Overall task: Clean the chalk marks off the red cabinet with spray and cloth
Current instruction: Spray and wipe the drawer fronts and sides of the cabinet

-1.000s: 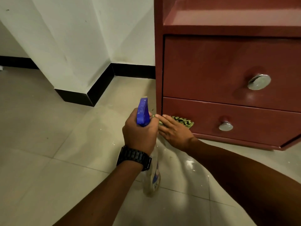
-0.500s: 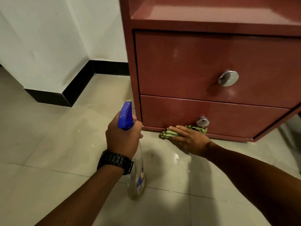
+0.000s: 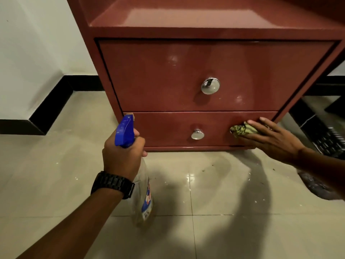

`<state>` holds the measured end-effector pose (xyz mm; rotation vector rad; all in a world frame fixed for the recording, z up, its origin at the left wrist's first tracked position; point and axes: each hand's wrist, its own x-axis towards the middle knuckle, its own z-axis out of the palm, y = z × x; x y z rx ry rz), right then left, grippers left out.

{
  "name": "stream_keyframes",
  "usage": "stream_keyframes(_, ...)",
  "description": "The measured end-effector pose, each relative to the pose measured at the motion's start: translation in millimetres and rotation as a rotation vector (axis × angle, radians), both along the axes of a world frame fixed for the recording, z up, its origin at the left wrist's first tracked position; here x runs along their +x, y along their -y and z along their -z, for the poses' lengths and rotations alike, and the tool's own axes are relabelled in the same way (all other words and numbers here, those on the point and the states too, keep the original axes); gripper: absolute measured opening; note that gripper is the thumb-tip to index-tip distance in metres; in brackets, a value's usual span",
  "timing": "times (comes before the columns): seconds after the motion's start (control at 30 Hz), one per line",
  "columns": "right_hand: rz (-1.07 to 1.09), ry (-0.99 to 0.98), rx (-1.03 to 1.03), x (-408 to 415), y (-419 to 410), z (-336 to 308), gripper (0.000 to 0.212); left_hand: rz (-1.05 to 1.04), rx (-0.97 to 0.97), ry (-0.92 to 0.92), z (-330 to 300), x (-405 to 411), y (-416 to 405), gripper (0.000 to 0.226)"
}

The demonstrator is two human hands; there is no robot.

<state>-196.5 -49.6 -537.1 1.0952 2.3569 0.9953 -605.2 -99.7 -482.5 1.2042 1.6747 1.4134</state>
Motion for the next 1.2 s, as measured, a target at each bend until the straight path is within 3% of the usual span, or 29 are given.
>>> stream_keyframes(0.17,-0.202,-0.055,0.087,-50,-21,-39,0.058,-0.006,0.034,0.000,-6,-1,0,0.023)
stream_keyframes(0.33,-0.524,0.035,0.046,-169,-58,-58,0.051,-0.033,0.044,0.025,-9,-11,2,0.018)
stream_keyframes(0.4,-0.541,0.011,0.060,-218,-63,-56,0.051,-0.021,0.059,0.027,-12,-17,4,0.010)
stream_keyframes(0.6,-0.345,-0.049,0.019,-302,-58,-21,0.068,-0.072,0.059,-0.056,-10,-34,5,0.013)
stream_keyframes(1.0,-0.255,0.101,-0.190,-301,-52,73,0.067,-0.113,0.016,-0.126,8,-50,3,0.022)
stream_keyframes(1.2,-0.252,0.154,-0.103,-218,-40,83,0.061,-0.113,-0.025,-0.085,15,-39,-3,0.018)
